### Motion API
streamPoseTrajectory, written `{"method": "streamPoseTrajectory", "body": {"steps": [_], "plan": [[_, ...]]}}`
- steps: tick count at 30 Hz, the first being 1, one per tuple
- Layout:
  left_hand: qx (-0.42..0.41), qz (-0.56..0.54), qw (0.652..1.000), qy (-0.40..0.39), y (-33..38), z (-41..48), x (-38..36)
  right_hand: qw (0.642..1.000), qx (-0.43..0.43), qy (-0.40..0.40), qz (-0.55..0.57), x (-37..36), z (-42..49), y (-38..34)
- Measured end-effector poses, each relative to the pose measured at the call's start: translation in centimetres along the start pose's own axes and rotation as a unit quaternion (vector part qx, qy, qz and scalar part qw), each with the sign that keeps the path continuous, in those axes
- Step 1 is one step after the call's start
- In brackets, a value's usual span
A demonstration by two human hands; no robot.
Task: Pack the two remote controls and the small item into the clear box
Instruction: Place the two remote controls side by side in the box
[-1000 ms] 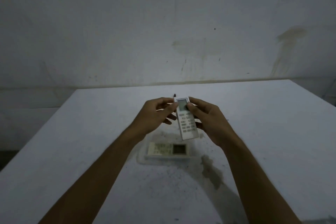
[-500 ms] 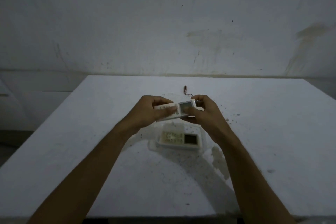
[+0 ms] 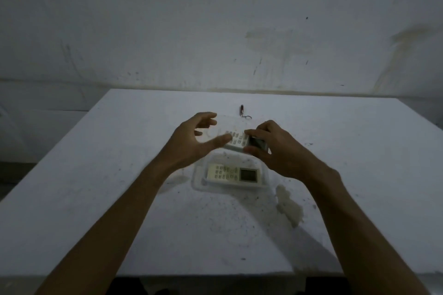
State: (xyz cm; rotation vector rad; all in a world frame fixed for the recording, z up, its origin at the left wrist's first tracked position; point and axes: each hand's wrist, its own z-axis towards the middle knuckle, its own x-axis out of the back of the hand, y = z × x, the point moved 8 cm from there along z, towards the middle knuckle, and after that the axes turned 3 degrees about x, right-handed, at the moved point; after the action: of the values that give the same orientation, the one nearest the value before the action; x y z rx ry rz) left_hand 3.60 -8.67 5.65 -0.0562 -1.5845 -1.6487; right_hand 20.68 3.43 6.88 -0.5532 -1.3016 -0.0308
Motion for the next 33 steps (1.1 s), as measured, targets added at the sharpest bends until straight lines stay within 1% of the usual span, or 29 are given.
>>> {"method": "streamPoseTrajectory", "body": {"steps": [1,3,6,8,11,14,16,17,20,21,22,24,26,31,33], "plan": [[-0.01,0.022,0.999,-0.023,-0.8,-0.8,-0.4,1.0,-0.007,-0.011,0.0,-0.3,0.0,0.3],[-0.003,0.066,0.995,-0.078,-2.9,-2.3,-1.5,0.999,-0.01,-0.037,-0.001,-1.0,0.2,0.4],[0.008,0.118,0.985,-0.129,-4.6,-3.1,-3.3,0.998,-0.001,-0.067,0.007,-1.9,0.7,0.4],[-0.003,0.136,0.982,-0.135,-4.5,-2.9,-4.0,0.997,0.001,-0.082,0.011,-2.6,0.9,0.3],[-0.01,0.132,0.985,-0.114,-4.4,-2.6,-4.0,0.995,-0.018,-0.095,0.024,-3.8,0.7,0.3],[-0.029,0.133,0.985,-0.104,-4.3,-2.8,-4.4,0.995,0.001,-0.1,-0.011,-4.1,0.4,0.0],[-0.031,0.121,0.987,-0.105,-4.3,-2.9,-4.4,0.996,0.008,-0.086,-0.01,-3.7,0.1,0.1],[-0.029,0.118,0.987,-0.107,-4.3,-2.8,-4.4,0.998,0.001,-0.064,-0.001,-3.4,-0.1,0.4],[-0.018,0.12,0.986,-0.114,-4.3,-2.9,-4.4,0.997,-0.051,0.052,0.017,-1.8,-1.1,2.1],[-0.018,0.123,0.986,-0.115,-4.2,-2.9,-4.4,0.995,-0.069,0.076,0.017,-1.5,-1.6,2.7],[-0.022,0.127,0.985,-0.116,-4.2,-3.0,-4.5,0.993,-0.084,0.08,0.015,-1.5,-1.9,3.2],[-0.026,0.132,0.984,-0.119,-4.1,-3.1,-4.5,0.994,-0.098,0.049,0.002,-2.0,-2.3,3.5],[-0.021,0.13,0.984,-0.117,-4.2,-3.1,-4.5,0.995,-0.094,0.031,-0.007,-2.1,-2.4,3.1],[-0.015,0.125,0.985,-0.12,-4.0,-3.2,-4.7,0.992,-0.104,0.064,-0.035,-0.7,-3.3,2.3],[-0.012,0.123,0.985,-0.119,-3.9,-3.2,-4.6,0.991,-0.123,0.031,-0.029,-1.0,-3.5,2.4]]}}
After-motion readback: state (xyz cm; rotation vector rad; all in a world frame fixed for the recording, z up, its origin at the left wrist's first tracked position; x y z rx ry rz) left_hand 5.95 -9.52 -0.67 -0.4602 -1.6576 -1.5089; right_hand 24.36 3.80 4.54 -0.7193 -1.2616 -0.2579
